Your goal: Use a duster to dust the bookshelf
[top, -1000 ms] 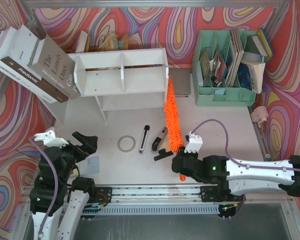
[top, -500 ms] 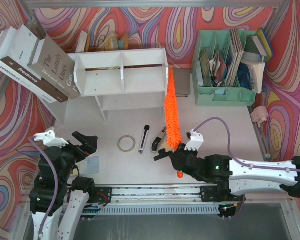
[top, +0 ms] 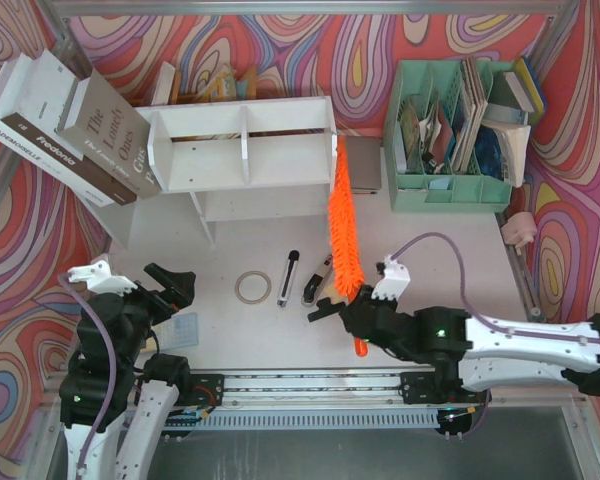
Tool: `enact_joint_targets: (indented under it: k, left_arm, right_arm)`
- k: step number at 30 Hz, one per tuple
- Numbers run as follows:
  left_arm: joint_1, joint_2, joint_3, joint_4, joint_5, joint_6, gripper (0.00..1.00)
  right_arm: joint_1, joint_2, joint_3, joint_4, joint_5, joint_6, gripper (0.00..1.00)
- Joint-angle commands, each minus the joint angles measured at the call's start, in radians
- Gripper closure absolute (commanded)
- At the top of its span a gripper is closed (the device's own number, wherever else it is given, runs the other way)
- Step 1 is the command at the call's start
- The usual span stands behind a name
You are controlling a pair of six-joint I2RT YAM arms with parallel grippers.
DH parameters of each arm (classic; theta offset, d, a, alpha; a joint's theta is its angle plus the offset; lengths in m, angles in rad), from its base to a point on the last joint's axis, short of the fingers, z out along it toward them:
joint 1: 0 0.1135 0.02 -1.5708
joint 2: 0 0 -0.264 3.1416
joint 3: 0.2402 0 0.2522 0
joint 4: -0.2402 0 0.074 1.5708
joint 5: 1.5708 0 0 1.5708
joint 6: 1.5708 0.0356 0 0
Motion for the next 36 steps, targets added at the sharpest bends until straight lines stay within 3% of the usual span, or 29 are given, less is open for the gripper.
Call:
enact_joint_targets:
  k: [1,5,15,20,26,36]
  left_arm:
    - [0.006,0.006,-0.012,0.009,-0.011,-0.007,0.02]
    - [0.005,0.005,-0.011,0.007,-0.013,-0.009,0.02]
    - [0.005,0.007,-0.012,0.009,-0.012,-0.008,0.02]
    - [0.005,0.008,-0.010,0.007,-0.011,-0.009,0.02]
    - [0.005,0.010,-0.011,0.009,-0.012,-0.009,0.02]
    - [0.005,0.016,-0.012,0.008,-0.014,-0.009,0.02]
  right_arm:
    - [0.005,-0.100,0.121,0.018,0.124,-0.122,1.00]
    - [0.005,-0.102,0.094,0.074,0.094,-0.121,1.00]
    - [0.004,0.076,-0.138,0.153,-0.086,0.119,1.00]
    - [0.005,0.089,-0.151,0.080,-0.069,0.247,1.00]
    - [0.005,-0.036,-0.024,-0.051,0.067,0.162,1.00]
    - [0.005,-0.156,0.151,-0.072,0.198,-0.029,1.00]
